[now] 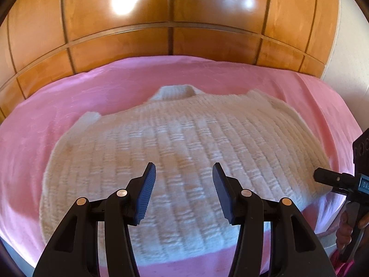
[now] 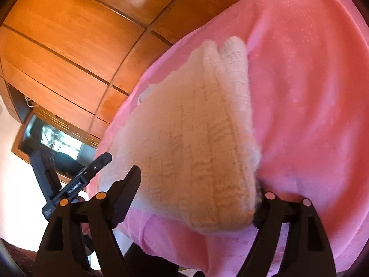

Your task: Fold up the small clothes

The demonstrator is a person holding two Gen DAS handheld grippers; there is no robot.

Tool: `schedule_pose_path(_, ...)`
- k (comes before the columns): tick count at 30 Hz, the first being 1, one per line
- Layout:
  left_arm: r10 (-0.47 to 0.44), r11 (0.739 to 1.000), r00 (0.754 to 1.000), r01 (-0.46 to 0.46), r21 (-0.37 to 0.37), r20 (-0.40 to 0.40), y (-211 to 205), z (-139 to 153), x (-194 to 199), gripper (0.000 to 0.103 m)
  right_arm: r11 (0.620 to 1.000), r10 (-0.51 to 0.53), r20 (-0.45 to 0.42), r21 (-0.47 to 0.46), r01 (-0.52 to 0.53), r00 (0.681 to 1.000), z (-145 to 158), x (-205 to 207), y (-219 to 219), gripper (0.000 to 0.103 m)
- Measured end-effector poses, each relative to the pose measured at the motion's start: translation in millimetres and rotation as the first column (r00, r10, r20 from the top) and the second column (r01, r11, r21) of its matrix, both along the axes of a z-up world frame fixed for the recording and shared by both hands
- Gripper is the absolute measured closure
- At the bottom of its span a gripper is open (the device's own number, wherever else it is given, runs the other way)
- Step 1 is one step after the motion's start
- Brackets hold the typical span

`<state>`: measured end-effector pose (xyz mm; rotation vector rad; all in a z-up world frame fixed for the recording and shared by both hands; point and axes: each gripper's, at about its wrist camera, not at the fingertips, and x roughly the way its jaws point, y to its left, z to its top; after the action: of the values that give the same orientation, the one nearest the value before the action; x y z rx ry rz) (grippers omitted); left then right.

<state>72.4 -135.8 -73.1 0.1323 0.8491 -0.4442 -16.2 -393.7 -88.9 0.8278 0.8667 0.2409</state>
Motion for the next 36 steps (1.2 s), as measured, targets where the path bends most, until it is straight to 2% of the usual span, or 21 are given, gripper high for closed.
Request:
schedule_pose_path(1, -0.007, 1.000, 1.000, 0.007, 0.002, -0.002, -4, -1, 0, 0.053, 1.000, -0.003, -0.002, -0.002, 0.003, 1.000, 0, 0, 2, 0.025)
schedule_pose_path(3, -0.020, 1.000, 1.000, 0.020, 0.004, -0.008, -9, -2, 1, 0.053, 0.999, -0.028, -0.020, -0.017, 0.027, 0.999, 0, -2, 0, 0.037)
schedule_pose_path(5, -0.032, 0.999, 0.999, 0.033, 0.002, -0.018, -16, -5, 1, 0.053, 0.998, -0.059, -0.039, -0.021, 0.058, 0.998, -3, -8, -3, 0.066)
schedule_pose_path(7, -0.042, 0.999, 0.999, 0.042, 0.003, -0.025, -21, -8, 2, 0.053, 0.996, -0.082, -0.048, 0.015, 0.083, 0.995, -9, -13, -11, 0.074)
schedule_pose_path(11, -0.051, 0.998, 0.998, 0.052, 0.020, -0.031, -30, -14, 2, 0.053, 0.995, -0.095, -0.049, 0.004, 0.095, 0.994, -9, -16, -10, 0.075)
schedule_pose_path(14, -0.050, 0.998, 0.998, 0.051, 0.024, -0.033, -31, -18, 3, 0.047, 0.993, -0.109, -0.055, 0.037, 0.111, 0.992, -11, -17, -12, 0.073)
schedule_pose_path(20, -0.054, 0.998, 0.998, 0.054, 0.021, -0.033, -29, -17, 3, 0.047, 0.987, -0.133, -0.060, 0.081, 0.138, 0.989, -12, -22, -18, 0.067)
schedule_pose_path(24, -0.054, 0.998, 0.998, 0.054, 0.013, -0.031, -26, -16, 0, 0.047, 0.987, -0.145, -0.067, 0.061, 0.149, 0.987, -10, -22, -15, 0.068)
schedule_pose_path(27, -0.056, 0.998, 0.998, 0.056, 0.001, -0.032, -21, -13, -2, 0.047, 0.988, -0.153, -0.071, 0.002, 0.154, 0.986, -4, -21, -9, 0.075)
schedule_pose_path(30, -0.060, 0.997, 0.997, 0.057, -0.052, -0.057, -9, -10, -2, 0.047, 0.989, -0.142, -0.066, -0.059, 0.138, 0.988, 8, -17, -2, 0.078)
schedule_pose_path(32, -0.068, 0.991, 0.992, 0.056, -0.119, -0.102, 4, -8, 1, 0.049, 0.987, -0.144, -0.056, -0.084, 0.139, 0.988, 18, -15, 1, 0.080)
schedule_pose_path(36, -0.119, 0.961, 0.974, 0.064, -0.269, -0.192, 32, -7, 11, 0.074, 0.987, -0.132, -0.024, -0.096, 0.129, 0.991, 37, -11, 6, 0.081)
